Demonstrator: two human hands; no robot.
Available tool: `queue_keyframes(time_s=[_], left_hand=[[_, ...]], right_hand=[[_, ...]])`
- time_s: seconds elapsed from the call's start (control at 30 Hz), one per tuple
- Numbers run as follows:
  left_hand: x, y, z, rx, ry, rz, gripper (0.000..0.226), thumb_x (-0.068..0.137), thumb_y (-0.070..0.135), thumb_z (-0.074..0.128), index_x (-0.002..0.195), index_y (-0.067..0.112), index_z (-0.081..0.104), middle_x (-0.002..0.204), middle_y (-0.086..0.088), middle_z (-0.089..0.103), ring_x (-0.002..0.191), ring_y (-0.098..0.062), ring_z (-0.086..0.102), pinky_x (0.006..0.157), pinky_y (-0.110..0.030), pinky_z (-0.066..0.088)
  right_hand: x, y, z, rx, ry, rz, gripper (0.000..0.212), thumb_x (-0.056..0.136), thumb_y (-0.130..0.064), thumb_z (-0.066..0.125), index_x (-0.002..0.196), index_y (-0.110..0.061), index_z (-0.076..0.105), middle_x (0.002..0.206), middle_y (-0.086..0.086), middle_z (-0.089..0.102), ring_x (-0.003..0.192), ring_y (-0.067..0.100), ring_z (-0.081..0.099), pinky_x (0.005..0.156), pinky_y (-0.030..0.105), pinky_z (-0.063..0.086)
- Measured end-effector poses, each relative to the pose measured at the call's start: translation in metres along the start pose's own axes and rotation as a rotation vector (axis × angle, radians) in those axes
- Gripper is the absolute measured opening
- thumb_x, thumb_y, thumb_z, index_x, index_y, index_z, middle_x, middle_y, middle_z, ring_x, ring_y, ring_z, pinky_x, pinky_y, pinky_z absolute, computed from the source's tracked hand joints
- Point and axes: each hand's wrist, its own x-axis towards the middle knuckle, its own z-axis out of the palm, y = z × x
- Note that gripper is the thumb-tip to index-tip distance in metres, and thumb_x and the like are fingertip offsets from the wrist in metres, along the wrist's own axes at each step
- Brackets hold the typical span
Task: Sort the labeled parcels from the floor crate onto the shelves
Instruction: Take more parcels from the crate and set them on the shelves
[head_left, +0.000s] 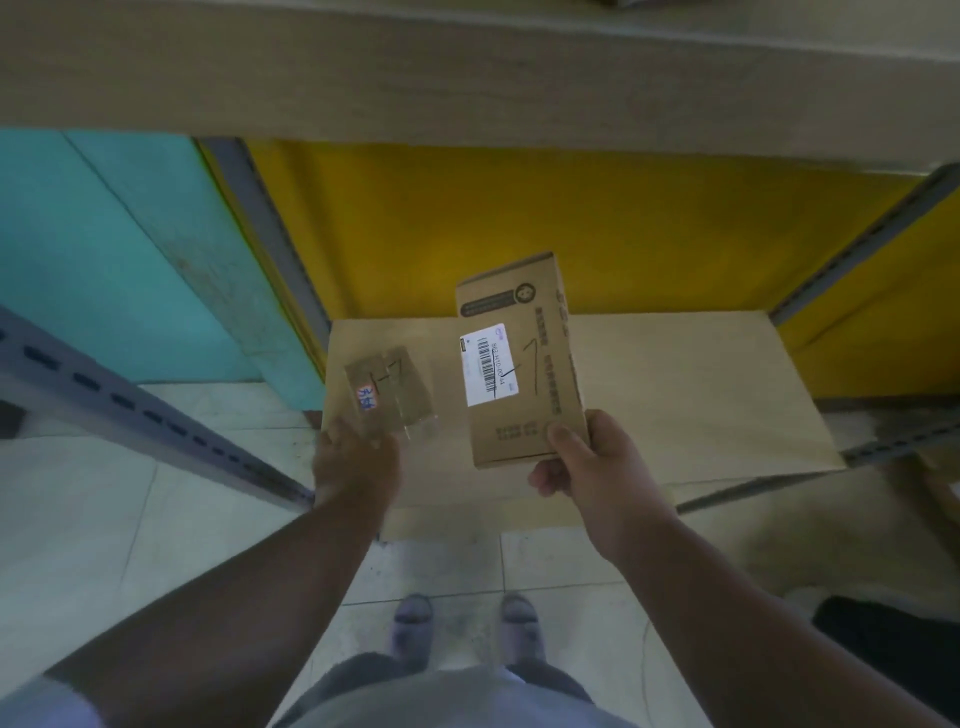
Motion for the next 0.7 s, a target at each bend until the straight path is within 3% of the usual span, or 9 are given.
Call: queue_keyframes(time_s=[0.17,0.27,0.4,0.5,0.63,0.7], left_hand=[[-0.061,-0.04,-0.002,-0.006,-0.037,0.141,0.043,0.088,0.029,0.066,0.129,0.018,0.056,0.126,-0.008,0.058,0.109,-0.026,0.06,0.093,-0.045,0.054],[-0.098,-0.05,-0.001,0.026,-0.005,0.175,0.038,0.087,0.023,0.069,0.124,0.018,0.061,0.121,-0.005,0.062,0.104,-0.024,0.062,0.09,-0.04,0.054],[-0.119,-0.051,0.014,0.073,0.0,0.187,0.042,0.089,0.027,0.065,0.13,0.02,0.057,0.129,-0.002,0.058,0.11,-0.022,0.059,0.094,-0.041,0.052],[-0.118,-0.05,0.026,0.053,0.035,0.17,0.042,0.09,0.028,0.064,0.131,0.021,0.056,0.13,-0.001,0.057,0.11,-0.022,0.058,0.093,-0.04,0.052],[-0.115,-0.053,0.038,0.027,0.058,0.148,0.041,0.089,0.026,0.064,0.129,0.02,0.057,0.127,-0.004,0.058,0.108,-0.025,0.059,0.091,-0.042,0.052],[-0.115,-0.054,0.043,0.035,0.061,0.153,0.039,0.09,0.027,0.063,0.128,0.02,0.057,0.125,-0.002,0.058,0.108,-0.023,0.057,0.091,-0.041,0.052]], right_hand=[[0.022,0.017,-0.008,-0.119,-0.016,0.052,0.009,0.097,-0.012,0.054,0.1,-0.008,0.062,0.082,0.018,0.072,0.06,0.022,0.061,0.058,0.037,0.051],[0.042,0.031,-0.012,-0.173,-0.046,0.111,0.017,0.097,-0.019,0.055,0.105,-0.011,0.067,0.083,0.01,0.072,0.063,0.017,0.061,0.053,0.028,0.049],[0.071,0.05,-0.004,-0.232,-0.127,0.172,0.021,0.098,-0.024,0.055,0.113,-0.013,0.065,0.093,0.009,0.073,0.065,0.014,0.064,0.048,0.016,0.05],[0.09,0.066,0.012,-0.205,-0.134,0.193,0.024,0.095,-0.022,0.06,0.116,-0.01,0.058,0.091,0.01,0.073,0.062,0.017,0.067,0.052,0.023,0.053],[0.104,0.087,0.029,-0.251,-0.096,0.237,0.028,0.091,-0.019,0.064,0.111,-0.02,0.044,0.092,0.008,0.069,0.057,0.02,0.067,0.056,0.031,0.056],[0.106,0.093,0.033,-0.392,-0.093,0.209,0.029,0.089,-0.023,0.063,0.115,-0.016,0.05,0.1,0.006,0.067,0.071,0.027,0.07,0.065,0.037,0.059]])
